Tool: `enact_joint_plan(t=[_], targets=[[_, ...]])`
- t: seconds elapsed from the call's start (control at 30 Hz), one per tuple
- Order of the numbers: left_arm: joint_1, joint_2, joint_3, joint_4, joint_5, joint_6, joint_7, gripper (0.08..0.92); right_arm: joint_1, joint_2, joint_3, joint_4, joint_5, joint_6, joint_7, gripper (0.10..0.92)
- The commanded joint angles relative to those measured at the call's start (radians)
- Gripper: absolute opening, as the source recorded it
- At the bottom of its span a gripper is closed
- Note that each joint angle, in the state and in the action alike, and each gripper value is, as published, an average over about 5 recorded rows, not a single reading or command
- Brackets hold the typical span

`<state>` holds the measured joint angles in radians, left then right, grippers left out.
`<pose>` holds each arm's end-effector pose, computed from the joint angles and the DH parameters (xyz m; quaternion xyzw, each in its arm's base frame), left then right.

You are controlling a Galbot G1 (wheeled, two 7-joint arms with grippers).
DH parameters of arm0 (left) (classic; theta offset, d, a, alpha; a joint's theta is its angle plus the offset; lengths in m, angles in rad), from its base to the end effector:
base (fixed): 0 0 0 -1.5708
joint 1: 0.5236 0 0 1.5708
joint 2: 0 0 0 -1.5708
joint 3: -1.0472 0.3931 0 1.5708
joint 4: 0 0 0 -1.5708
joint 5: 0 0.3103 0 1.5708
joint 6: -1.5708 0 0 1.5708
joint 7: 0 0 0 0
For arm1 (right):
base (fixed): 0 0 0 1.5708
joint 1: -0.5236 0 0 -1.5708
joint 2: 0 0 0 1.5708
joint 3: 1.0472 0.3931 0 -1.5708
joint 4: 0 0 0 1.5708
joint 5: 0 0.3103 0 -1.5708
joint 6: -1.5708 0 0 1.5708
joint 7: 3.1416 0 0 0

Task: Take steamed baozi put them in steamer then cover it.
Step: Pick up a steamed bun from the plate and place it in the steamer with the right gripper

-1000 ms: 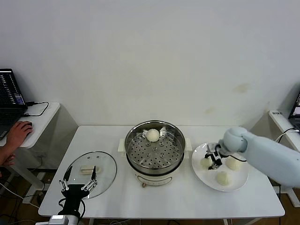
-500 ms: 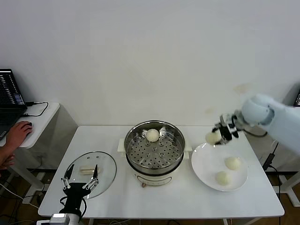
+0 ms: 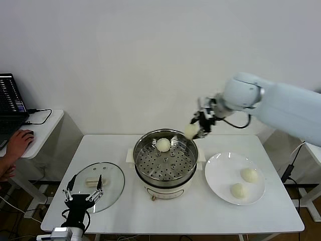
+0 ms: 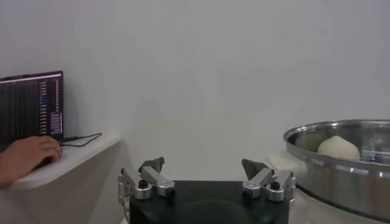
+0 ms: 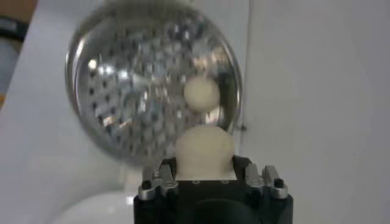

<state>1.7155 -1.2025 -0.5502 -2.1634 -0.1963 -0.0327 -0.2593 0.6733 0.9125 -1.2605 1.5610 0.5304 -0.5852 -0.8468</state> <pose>0.0764 0.0855 -0.3184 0.0348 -0.9974 -0.0602 0.0203 0.5031 -0.0025 0.0095 0.5152 -0.6056 0.5386 0.2788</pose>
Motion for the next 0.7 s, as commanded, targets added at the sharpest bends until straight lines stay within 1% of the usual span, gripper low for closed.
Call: enact_joint_plan(t=[0.03,0.33,0.7], targets=[[-0.002,-0.009,-0.002,-0.003,0.002,0.002,0.000,0.823,-0.092,0.259,-0.025,-0.062,0.115,-0.141,0.112,0.577],[-0.001,-0.015,-0.005,-0.010,0.001,0.001,0.000,0.823,-0.208,0.387,-0.020,-0.230,0.047,-0.141,0.118,0.577],[-0.001,-0.019,-0.003,-0.025,0.000,0.000,0.000,0.823,-0.250,0.443,-0.016,-0.338,0.000,-0.141,0.119,0.579]])
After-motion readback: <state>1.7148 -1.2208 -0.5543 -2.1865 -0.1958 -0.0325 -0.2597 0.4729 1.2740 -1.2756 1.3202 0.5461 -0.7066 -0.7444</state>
